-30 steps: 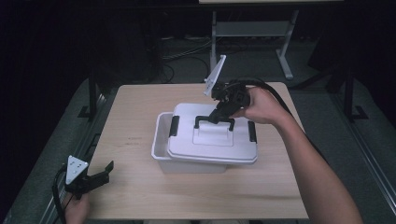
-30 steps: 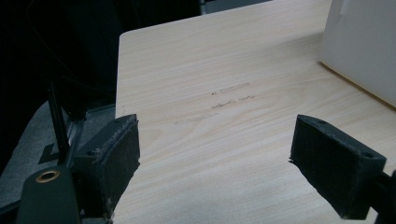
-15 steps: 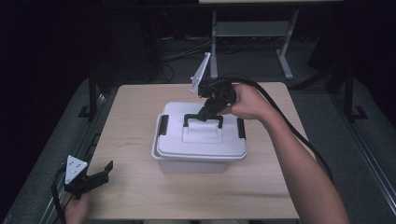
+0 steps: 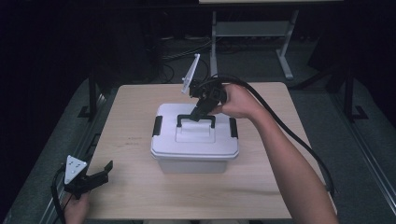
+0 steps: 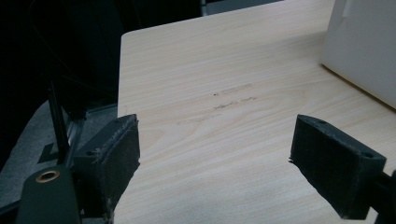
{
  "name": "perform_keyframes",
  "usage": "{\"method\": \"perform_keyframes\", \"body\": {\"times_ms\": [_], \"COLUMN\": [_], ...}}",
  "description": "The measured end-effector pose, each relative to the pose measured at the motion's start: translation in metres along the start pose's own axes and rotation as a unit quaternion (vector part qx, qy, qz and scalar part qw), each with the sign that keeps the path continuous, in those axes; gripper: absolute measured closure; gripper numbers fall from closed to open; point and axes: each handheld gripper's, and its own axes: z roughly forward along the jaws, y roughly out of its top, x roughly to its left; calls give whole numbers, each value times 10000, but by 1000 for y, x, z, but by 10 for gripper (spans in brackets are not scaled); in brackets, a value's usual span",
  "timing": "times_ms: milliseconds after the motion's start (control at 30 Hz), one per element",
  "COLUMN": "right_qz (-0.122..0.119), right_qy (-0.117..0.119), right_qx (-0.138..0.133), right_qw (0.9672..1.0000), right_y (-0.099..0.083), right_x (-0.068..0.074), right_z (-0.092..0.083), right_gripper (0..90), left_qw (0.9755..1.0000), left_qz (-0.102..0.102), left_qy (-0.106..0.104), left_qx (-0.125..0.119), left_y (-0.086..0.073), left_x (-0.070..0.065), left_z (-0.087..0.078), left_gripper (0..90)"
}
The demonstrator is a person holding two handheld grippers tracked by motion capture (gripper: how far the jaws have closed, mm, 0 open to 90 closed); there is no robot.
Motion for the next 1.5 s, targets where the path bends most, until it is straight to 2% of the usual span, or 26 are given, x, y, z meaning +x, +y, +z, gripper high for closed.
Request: {"method": "perform_keyframes", "body": {"times_ms": [467,1033,1500], "right_qz": [41,51,105], "right_qy": [79,89,127], "right_qx": [96,174,101], "right_qw": [9999,9998,9998], "right_y": [4,3,-3], "right_x": [-10,-17,-19], "right_z": [20,31,36], "right_gripper": [849,849,849], "left_qw": [10000,10000,10000], "left_qz": [-5,-5,13], "left_qy": [12,31,32], "left_qx": [0,-17,-15], "left_y": [0,-1,0], "left_x": [1,2,1], "left_z": [-1,-2,-2], "left_gripper": [149,149,149]}}
